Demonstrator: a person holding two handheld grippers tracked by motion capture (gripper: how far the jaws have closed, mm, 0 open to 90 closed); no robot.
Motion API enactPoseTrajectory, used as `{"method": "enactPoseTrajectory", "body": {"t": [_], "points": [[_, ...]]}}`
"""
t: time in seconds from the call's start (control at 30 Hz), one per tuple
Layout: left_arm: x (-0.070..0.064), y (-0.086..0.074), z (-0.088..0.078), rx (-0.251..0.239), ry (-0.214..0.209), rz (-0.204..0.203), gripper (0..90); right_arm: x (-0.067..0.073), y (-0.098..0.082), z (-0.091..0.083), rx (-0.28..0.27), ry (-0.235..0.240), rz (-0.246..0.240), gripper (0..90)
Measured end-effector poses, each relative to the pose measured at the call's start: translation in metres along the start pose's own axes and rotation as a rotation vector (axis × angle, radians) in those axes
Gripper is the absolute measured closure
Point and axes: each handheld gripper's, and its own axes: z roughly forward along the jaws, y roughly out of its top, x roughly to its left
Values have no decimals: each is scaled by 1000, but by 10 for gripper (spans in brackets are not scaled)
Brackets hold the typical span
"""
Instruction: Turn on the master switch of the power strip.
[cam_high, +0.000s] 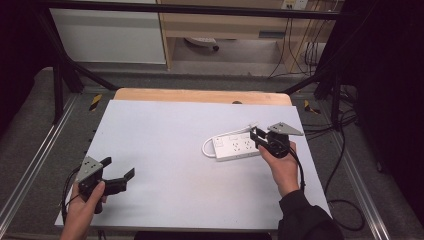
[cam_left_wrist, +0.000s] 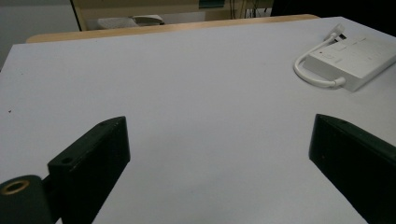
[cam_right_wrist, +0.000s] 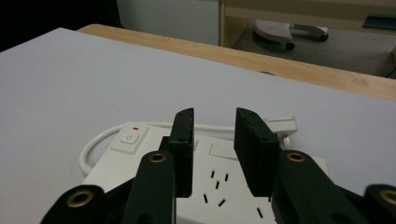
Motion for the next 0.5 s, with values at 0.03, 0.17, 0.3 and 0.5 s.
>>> {"method": "enactPoseTrajectory", "body": {"t": [0.03,0.17,0.3,0.5], "points": [[0,0,0,0,0,0,53,0,0,0,0,0,0,714],[0,0,0,2,-2,2,53,3,4,5,-7,10,-12,782],[0,0,0,2,-1,0,54,6,6,13,-10,16,-21,840],[0,0,0,1,-2,2,53,9,8,27,-1,25,-8,886]]}}
